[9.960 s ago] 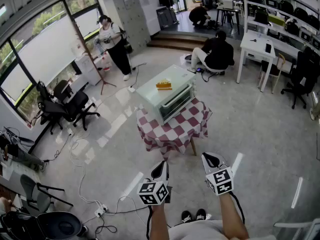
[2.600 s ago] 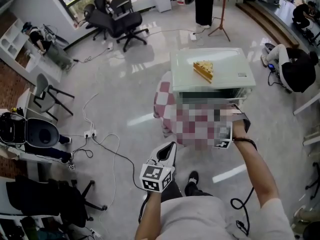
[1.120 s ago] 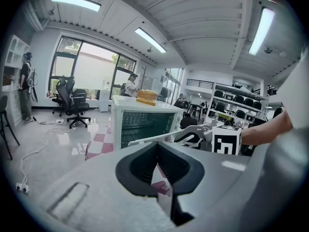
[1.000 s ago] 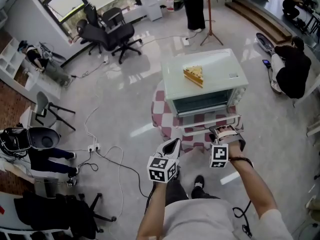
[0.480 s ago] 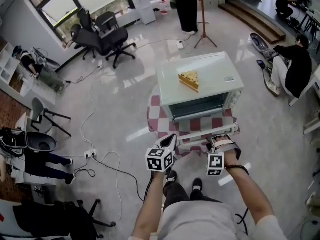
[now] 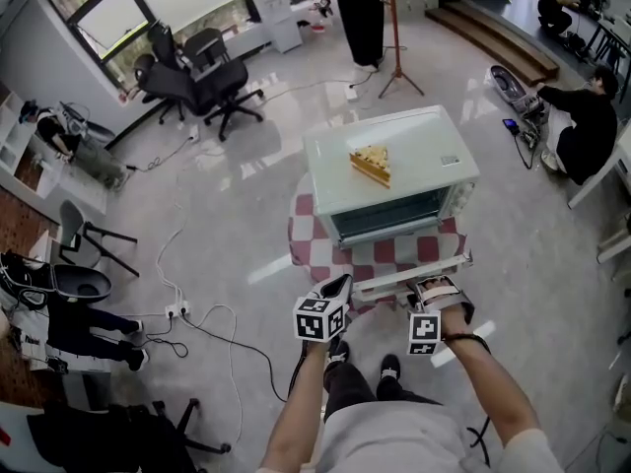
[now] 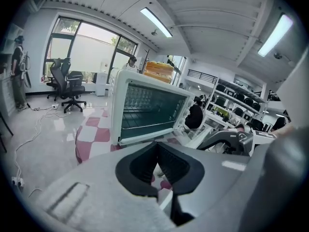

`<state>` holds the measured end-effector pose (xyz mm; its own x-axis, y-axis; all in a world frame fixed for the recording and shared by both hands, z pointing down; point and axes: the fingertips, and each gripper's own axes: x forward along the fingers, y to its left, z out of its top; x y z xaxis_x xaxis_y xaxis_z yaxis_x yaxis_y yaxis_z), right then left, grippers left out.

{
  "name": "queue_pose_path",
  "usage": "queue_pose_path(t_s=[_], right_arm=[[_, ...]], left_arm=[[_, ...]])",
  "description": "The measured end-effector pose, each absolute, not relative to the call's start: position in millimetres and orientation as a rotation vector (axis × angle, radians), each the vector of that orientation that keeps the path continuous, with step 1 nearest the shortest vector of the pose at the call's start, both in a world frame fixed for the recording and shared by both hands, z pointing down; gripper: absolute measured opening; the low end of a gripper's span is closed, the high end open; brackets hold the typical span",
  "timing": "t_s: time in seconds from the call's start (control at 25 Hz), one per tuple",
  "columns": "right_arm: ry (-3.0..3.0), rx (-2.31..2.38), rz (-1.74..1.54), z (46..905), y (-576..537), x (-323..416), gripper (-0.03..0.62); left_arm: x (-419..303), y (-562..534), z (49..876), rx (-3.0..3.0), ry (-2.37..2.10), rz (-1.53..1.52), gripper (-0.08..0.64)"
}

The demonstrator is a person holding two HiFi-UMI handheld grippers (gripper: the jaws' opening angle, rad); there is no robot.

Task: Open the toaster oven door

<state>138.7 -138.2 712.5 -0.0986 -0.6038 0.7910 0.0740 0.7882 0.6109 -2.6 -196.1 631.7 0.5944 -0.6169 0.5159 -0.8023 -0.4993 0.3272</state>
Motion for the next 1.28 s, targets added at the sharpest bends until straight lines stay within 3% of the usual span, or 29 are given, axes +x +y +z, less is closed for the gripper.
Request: queue_pose_path(t_s=[0.48,0.68,0.8,1.28], right_arm=[[-1.582,0.432,-0.583,718,-130,140,0.166],[-1.776,0.472,-0.631,678,-114,117,0.075],[-1.989,0.645,-0.449,644,-127,115,0.003],[-1.984,0.769,-0.043,663,-169,145,0.003]], left_arm=[[-2,-186,653,2.237,-1.109,0.454,0.003],[-4,-187,655,2.232,-1.117,0.434,0.004],[-4,-186,655,2.229,-1.115,0.430,0.005],[-3,-175,660,2.212,-1.108,0.455,0.004]])
